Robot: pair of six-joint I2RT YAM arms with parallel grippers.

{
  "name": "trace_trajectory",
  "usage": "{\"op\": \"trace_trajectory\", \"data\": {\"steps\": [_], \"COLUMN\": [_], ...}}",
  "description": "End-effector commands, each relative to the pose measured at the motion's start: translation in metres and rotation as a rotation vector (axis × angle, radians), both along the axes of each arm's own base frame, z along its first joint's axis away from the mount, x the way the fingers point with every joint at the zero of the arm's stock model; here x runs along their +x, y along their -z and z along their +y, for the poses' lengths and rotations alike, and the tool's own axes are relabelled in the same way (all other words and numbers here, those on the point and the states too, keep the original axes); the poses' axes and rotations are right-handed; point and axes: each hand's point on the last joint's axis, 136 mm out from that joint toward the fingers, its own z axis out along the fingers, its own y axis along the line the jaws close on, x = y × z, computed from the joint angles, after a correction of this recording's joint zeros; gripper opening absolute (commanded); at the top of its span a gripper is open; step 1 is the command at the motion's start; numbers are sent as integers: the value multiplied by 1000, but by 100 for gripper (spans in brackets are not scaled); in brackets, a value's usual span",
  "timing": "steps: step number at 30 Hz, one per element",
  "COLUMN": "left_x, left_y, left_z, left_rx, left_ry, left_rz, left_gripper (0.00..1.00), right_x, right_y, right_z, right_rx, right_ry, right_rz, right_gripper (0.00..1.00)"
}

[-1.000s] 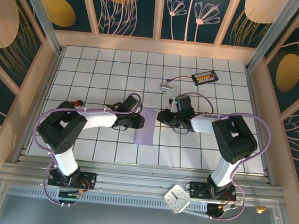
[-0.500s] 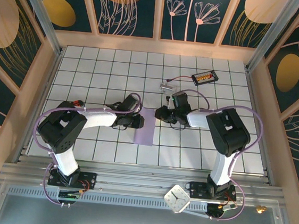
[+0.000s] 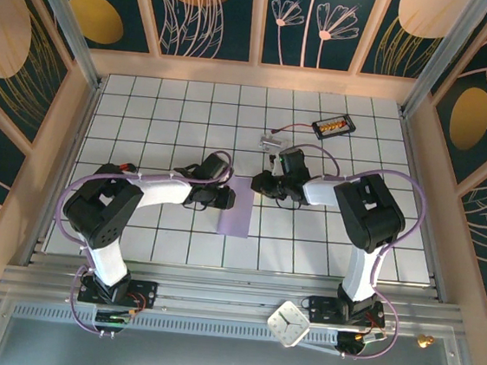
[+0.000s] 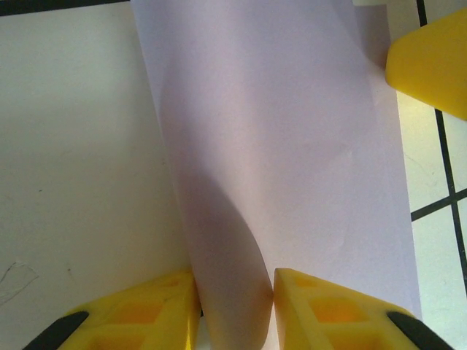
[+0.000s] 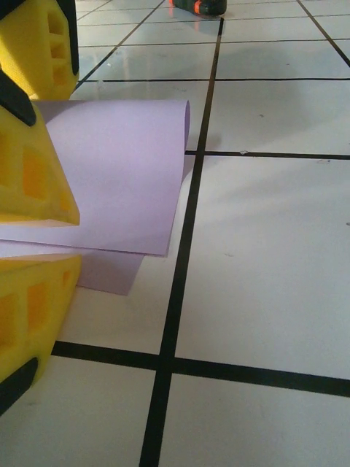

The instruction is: Fold a paper plane with a square sheet of paper (pick it up from the middle)

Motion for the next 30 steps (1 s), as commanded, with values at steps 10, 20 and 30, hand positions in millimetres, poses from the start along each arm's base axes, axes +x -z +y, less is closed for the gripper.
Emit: {"op": "trace_trajectory", "data": {"steps": [10, 20, 30], "left_x": [-8, -7, -9], "left_y": [15, 12, 11], "left_z": [0, -2, -6], "left_rx": [18, 6, 4], "left_ry": [11, 18, 71], "left_rz": [54, 50, 52], "left_gripper": [32, 32, 33], "right_x": [6, 7, 10], "right_y": [-23, 0, 11], "right_z": [-16, -7, -4], "right_rx": [21, 10, -2], "right_ry": [13, -3, -4], "right_rz": [-47, -3, 14], "right_gripper": [19, 16, 13]}}
